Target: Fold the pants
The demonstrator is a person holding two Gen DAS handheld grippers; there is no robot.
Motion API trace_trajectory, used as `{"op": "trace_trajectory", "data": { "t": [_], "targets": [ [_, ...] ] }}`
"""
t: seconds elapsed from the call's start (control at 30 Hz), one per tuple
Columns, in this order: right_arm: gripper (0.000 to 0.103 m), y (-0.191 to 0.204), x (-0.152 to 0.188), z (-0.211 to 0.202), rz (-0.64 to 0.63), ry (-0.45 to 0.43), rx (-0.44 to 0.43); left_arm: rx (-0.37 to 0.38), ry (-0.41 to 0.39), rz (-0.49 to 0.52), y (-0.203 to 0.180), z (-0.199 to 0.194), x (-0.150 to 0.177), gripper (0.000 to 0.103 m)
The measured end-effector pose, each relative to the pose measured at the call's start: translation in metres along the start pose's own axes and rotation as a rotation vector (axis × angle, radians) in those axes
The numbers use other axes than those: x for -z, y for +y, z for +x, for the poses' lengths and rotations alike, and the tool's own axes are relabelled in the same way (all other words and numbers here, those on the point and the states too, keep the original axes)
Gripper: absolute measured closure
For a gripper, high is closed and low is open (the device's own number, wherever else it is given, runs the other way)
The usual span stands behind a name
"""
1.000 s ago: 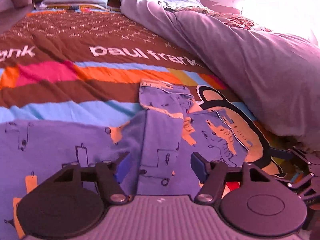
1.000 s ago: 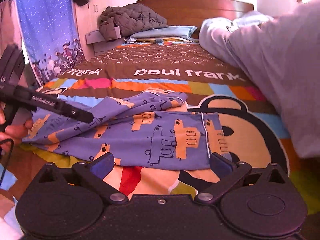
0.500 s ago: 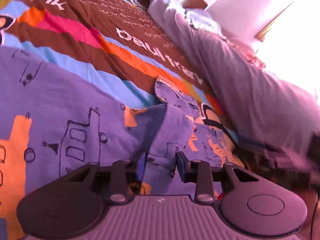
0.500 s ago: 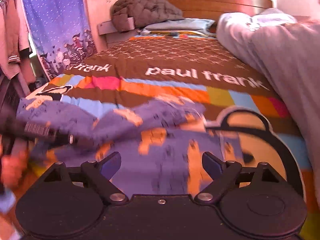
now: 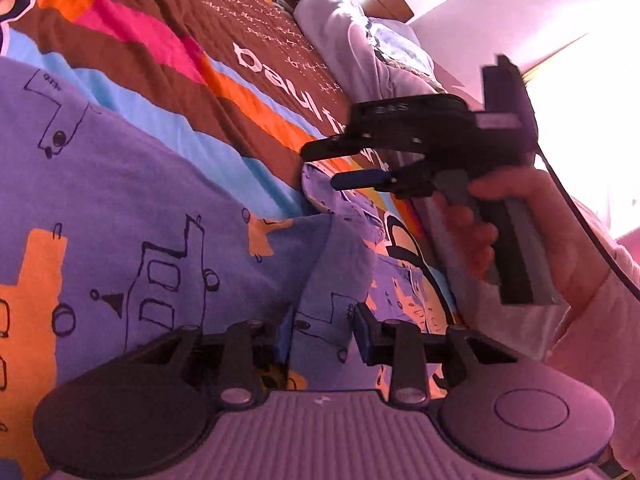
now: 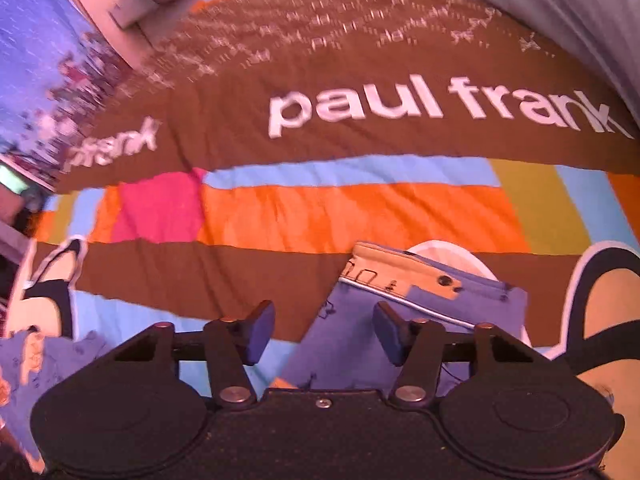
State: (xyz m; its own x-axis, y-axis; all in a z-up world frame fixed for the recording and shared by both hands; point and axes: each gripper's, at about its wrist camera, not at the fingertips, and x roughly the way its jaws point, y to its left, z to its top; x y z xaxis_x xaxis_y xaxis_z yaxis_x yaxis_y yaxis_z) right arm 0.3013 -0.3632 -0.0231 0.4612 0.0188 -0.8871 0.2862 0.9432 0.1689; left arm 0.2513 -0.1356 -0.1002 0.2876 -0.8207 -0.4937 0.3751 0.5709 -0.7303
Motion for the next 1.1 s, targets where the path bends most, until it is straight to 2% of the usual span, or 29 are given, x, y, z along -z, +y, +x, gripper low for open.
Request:
{"op": "trace_trajectory", "data": {
  "t": [0.13, 0.23, 0.33, 0.4, 0.43, 0.53, 0.7, 0.8, 0.87, 0.97, 1.03, 1.1],
  "targets": [
    [0.047, 0.016, -0.006, 0.014, -0.020, 0.046, 0.056, -0.026, -0.034, -0.004, 0.000, -0.003, -0.001, 0.069],
    [0.051, 0.020, -0.008, 0.026, -0.005, 0.076, 0.112, -0.038, -0.034, -0.013, 0.001, -0.003, 0.000, 0.076],
    [0.079, 0.022, -0.006, 0.031, -0.023, 0.065, 0.195, -0.053, -0.032, -0.017, 0.001, -0.002, 0.000, 0.087],
    [0.095, 0.019, -0.004, 0.029, -0.017, 0.056, 0.195, -0.068, -0.038, 0.010, -0.004, -0.003, 0.000, 0.099],
    [0.100, 0.016, -0.003, 0.026, -0.004, 0.046, 0.191, -0.083, -0.050, 0.029, -0.007, -0.005, 0.000, 0.101],
    [0.101, 0.002, 0.002, 0.003, 0.058, -0.056, 0.109, -0.123, -0.098, 0.096, -0.020, -0.012, 0.004, 0.103],
    [0.101, -0.038, 0.026, -0.076, 0.148, -0.297, -0.034, -0.198, -0.147, 0.244, -0.052, -0.019, 0.013, 0.103],
    [0.101, -0.069, 0.061, -0.126, 0.195, -0.412, -0.075, -0.228, -0.161, 0.365, -0.079, -0.023, 0.020, 0.103],
    [0.101, -0.089, 0.090, -0.149, 0.225, -0.461, -0.071, -0.260, -0.150, 0.487, -0.101, -0.018, 0.027, 0.103],
    [0.102, -0.127, 0.138, -0.160, 0.374, -0.471, -0.105, -0.312, -0.099, 0.658, -0.127, -0.010, 0.042, 0.103],
    [0.102, -0.154, 0.170, -0.150, 0.501, -0.435, -0.138, -0.341, -0.040, 0.754, -0.139, 0.000, 0.054, 0.103],
    [0.102, -0.169, 0.198, -0.132, 0.564, -0.400, -0.129, -0.376, 0.020, 0.842, -0.146, 0.011, 0.066, 0.103]
  ]
}}
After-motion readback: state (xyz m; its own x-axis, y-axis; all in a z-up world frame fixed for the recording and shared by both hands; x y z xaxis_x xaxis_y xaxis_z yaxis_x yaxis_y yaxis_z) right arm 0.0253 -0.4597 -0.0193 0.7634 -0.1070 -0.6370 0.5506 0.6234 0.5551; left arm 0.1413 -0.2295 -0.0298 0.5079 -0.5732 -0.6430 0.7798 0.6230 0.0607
